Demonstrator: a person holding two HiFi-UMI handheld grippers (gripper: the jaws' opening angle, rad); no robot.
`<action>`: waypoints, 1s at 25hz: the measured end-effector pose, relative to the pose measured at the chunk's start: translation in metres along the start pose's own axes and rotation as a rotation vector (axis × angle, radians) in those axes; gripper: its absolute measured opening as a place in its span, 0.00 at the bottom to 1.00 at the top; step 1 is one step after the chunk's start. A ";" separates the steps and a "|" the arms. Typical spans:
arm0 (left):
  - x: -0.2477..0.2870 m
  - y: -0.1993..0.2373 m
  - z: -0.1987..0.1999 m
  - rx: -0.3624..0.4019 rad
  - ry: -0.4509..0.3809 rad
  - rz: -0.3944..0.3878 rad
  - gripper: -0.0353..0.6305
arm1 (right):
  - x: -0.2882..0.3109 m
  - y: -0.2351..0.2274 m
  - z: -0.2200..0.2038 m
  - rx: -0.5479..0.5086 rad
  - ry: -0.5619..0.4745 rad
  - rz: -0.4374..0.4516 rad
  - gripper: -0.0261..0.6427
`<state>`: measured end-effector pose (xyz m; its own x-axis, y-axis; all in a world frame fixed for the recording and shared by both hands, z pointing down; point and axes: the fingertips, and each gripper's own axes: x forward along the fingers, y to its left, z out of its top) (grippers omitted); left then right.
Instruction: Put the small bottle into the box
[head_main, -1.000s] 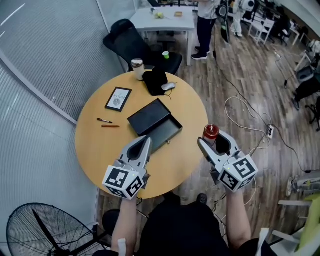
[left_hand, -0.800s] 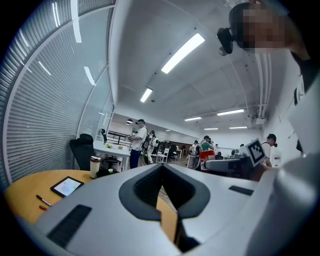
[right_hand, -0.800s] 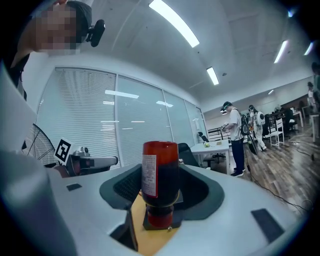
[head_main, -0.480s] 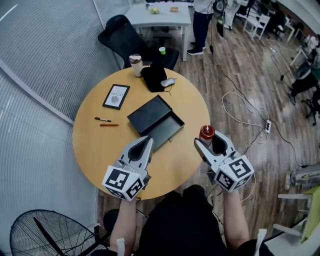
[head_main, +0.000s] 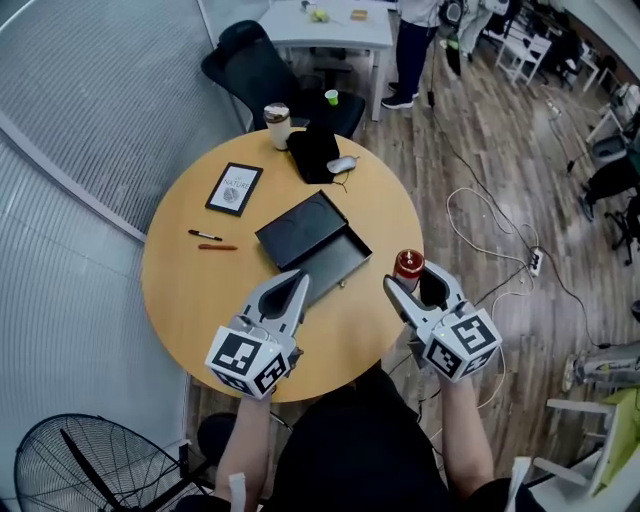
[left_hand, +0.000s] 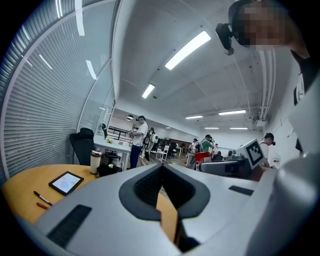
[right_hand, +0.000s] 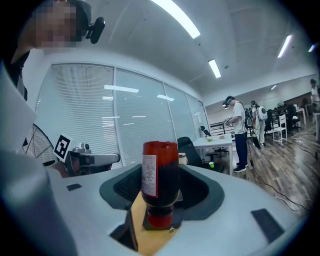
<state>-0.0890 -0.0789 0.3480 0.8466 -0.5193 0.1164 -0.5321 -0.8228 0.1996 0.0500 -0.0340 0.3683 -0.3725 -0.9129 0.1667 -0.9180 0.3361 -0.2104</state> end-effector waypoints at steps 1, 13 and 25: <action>0.002 0.001 0.000 -0.002 -0.002 0.008 0.05 | 0.005 -0.002 -0.001 -0.003 0.005 0.013 0.39; 0.031 0.018 0.000 -0.034 0.006 0.082 0.05 | 0.078 -0.024 -0.023 -0.044 0.104 0.139 0.39; 0.054 0.038 -0.029 -0.102 0.054 0.154 0.05 | 0.133 -0.052 -0.083 -0.105 0.232 0.204 0.39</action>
<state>-0.0631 -0.1312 0.3902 0.7556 -0.6221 0.2049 -0.6545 -0.7051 0.2728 0.0370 -0.1535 0.4817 -0.5604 -0.7512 0.3489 -0.8256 0.5401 -0.1633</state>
